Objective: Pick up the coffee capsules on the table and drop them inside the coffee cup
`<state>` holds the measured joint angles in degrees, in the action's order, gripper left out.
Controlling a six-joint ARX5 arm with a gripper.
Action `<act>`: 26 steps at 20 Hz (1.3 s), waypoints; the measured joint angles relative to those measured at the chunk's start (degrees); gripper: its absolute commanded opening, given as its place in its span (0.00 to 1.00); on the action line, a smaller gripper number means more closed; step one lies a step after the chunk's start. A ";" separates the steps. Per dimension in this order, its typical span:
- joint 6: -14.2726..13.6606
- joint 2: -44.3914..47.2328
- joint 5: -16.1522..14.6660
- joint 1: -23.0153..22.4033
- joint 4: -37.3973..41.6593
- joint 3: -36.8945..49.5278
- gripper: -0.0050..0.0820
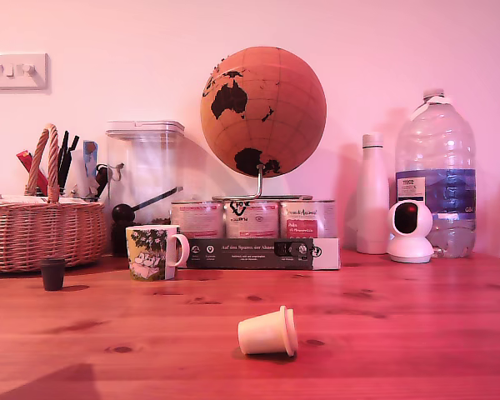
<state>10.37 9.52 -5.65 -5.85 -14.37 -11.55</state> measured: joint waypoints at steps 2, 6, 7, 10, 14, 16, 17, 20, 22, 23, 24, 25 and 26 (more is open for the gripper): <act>0.00 -4.15 -0.90 0.00 -5.77 0.11 0.04; 0.00 -7.61 -1.33 0.00 -7.21 0.52 0.04; 0.66 -7.34 -1.42 0.00 -7.30 0.52 0.04; 1.40 -7.17 -3.13 0.00 -6.40 0.52 0.04; 1.75 -7.17 -4.33 0.00 -3.28 0.52 0.04; 1.90 -7.15 -5.20 0.00 -1.03 0.52 0.04; 1.92 -7.02 -5.44 0.00 0.33 0.52 0.04; 1.92 -3.65 -6.16 0.00 4.46 0.52 0.04; 1.95 0.17 -6.40 0.00 7.30 0.52 0.12; 1.95 2.16 -6.43 0.00 8.98 0.52 0.29; 1.95 3.96 -6.45 0.00 10.73 0.52 0.53; 1.95 5.86 -6.47 0.00 13.05 0.52 0.77; 1.95 7.72 -6.49 0.00 15.15 0.52 0.91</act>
<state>12.32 17.23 -12.14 -5.85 0.78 -11.03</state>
